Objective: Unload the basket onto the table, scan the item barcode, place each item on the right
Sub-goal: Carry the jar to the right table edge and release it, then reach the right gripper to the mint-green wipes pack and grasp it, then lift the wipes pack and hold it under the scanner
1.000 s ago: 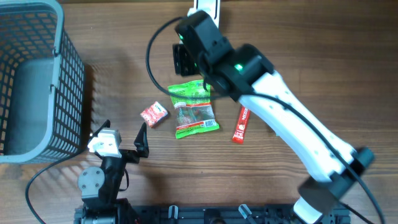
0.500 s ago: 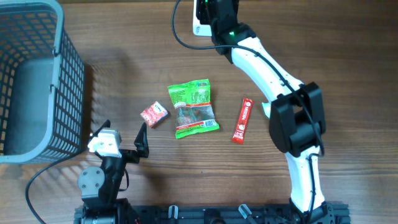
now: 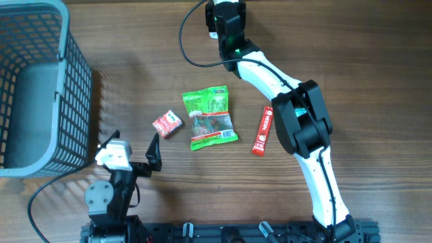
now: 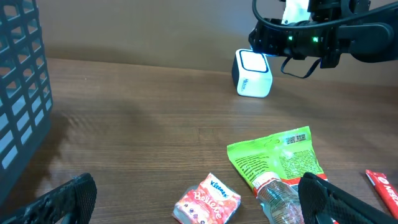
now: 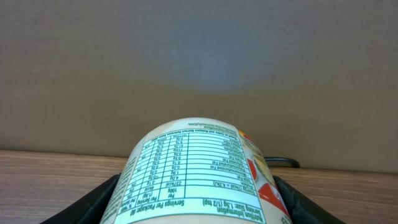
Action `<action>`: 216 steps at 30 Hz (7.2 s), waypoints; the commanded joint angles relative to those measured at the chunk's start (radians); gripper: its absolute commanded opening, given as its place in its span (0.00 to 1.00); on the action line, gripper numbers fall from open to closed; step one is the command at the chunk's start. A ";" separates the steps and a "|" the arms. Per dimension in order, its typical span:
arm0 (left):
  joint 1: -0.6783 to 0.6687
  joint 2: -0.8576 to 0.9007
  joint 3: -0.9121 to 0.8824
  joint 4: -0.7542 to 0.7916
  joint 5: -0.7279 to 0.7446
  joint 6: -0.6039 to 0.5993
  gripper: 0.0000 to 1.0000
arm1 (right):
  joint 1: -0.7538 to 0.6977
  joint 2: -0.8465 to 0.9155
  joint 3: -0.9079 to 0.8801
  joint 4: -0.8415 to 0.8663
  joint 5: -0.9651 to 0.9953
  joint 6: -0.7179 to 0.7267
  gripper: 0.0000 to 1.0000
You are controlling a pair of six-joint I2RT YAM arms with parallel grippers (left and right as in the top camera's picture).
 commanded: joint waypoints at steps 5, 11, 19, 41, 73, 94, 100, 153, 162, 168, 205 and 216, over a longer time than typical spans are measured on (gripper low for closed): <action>0.005 -0.002 -0.007 0.004 0.008 -0.010 1.00 | -0.016 -0.197 0.016 -0.248 0.172 -0.020 0.62; 0.005 -0.002 -0.007 0.004 0.009 -0.010 1.00 | -0.159 -0.364 0.016 -0.816 0.289 0.286 0.64; 0.005 -0.002 -0.007 0.004 0.009 -0.010 1.00 | -0.677 -0.373 0.008 -1.232 -0.085 0.576 0.64; 0.005 -0.002 -0.007 0.004 0.008 -0.010 1.00 | -1.299 -0.107 0.022 -1.184 -0.448 0.724 0.88; 0.005 -0.002 -0.007 0.004 0.009 -0.010 1.00 | -0.022 -0.537 0.085 -1.865 -0.106 0.228 0.99; 0.005 -0.002 -0.007 0.004 0.008 -0.010 1.00 | -0.003 -1.239 -0.589 -1.582 -0.125 0.430 1.00; 0.005 -0.002 -0.007 0.004 0.009 -0.010 1.00 | -0.004 -1.112 -0.927 -1.199 -0.130 0.336 1.00; 0.005 -0.002 -0.007 0.004 0.008 -0.010 1.00 | -0.101 -0.786 -0.532 -1.133 -2.028 -0.048 0.05; 0.005 -0.002 -0.007 0.004 0.009 -0.010 1.00 | -0.101 -0.786 -0.532 -0.787 -2.001 0.349 0.04; 0.005 -0.002 -0.007 0.004 0.009 -0.010 1.00 | -0.069 -0.786 -0.533 -0.800 -1.297 0.126 0.05; 0.005 -0.002 -0.007 0.004 0.009 -0.010 1.00 | 0.013 0.017 0.021 -0.046 -0.045 -0.731 0.04; 0.005 -0.002 -0.007 0.004 0.009 -0.010 1.00 | 0.015 0.019 0.021 -0.049 -0.027 -0.772 0.04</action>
